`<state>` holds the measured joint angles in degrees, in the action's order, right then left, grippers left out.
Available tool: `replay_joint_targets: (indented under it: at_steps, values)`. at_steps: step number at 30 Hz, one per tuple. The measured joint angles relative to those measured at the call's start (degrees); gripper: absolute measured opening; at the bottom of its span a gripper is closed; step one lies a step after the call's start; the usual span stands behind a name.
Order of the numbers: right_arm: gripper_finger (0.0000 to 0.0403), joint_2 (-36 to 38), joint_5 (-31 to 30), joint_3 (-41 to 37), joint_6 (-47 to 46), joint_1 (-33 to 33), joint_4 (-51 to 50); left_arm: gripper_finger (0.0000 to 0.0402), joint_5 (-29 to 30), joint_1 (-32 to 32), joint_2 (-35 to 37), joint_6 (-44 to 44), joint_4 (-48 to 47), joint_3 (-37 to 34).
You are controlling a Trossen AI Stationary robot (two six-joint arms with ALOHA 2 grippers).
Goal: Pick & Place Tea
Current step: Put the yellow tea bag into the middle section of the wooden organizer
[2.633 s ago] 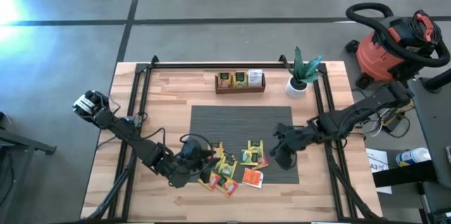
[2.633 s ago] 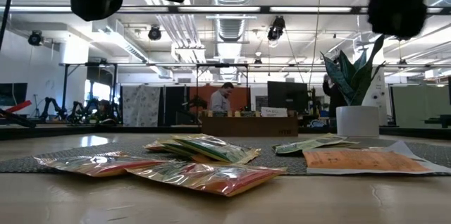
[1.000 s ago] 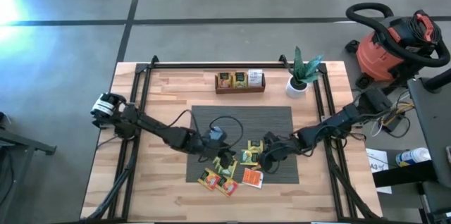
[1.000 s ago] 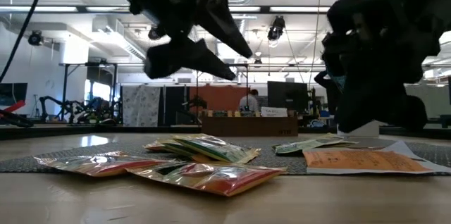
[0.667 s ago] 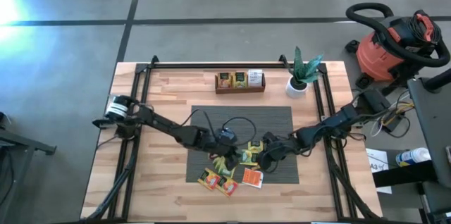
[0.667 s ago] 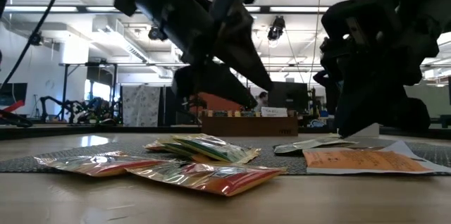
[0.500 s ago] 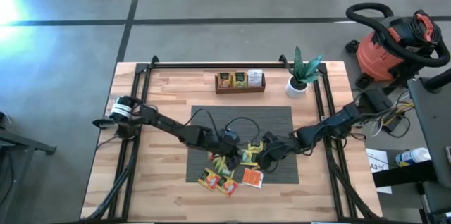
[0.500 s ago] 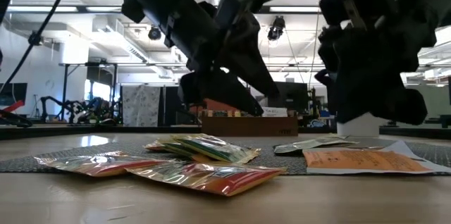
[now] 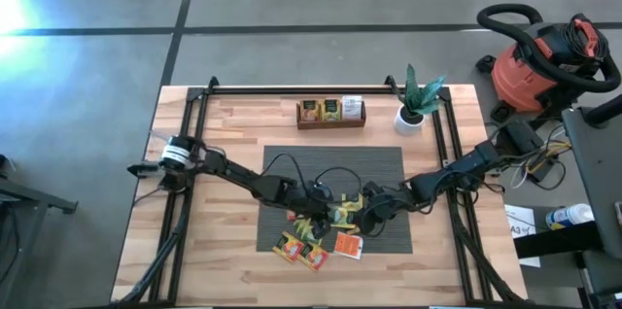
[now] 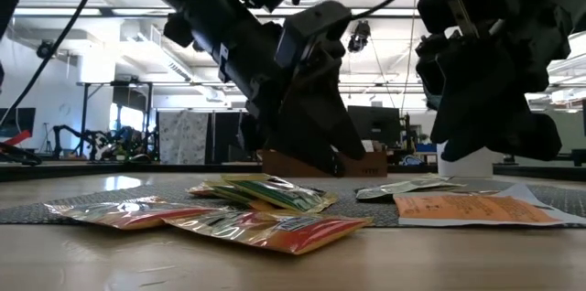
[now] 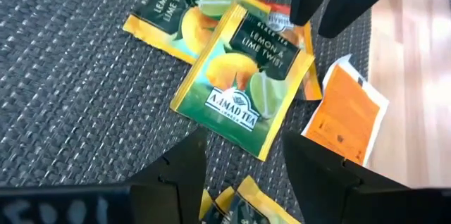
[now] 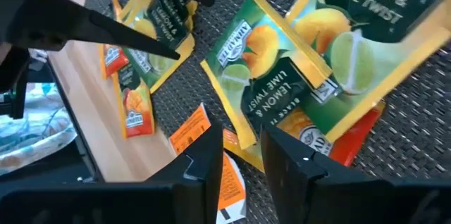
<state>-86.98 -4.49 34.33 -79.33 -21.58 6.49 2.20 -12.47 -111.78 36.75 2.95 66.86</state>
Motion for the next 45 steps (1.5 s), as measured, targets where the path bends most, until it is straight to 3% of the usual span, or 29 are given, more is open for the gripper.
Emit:
replay_joint_targets:
  at_steps: [10, 14, 45]
  values:
    - [0.0181, 0.0, 0.0, 0.0, -4.5, 0.0, -3.2, 0.0181, -0.2, 0.3, -1.7, -2.4, 0.3, 1.5]
    - [0.0196, 0.0, 0.0, 0.0, -4.4, 0.2, -2.6, 0.0181, -1.3, 0.6, -2.6, -2.4, 0.3, 1.8]
    - [0.0133, -2.9, 0.0, -0.2, -4.7, 1.9, 2.8, 0.0181, -2.5, 1.0, -4.1, -0.7, 3.1, 2.3]
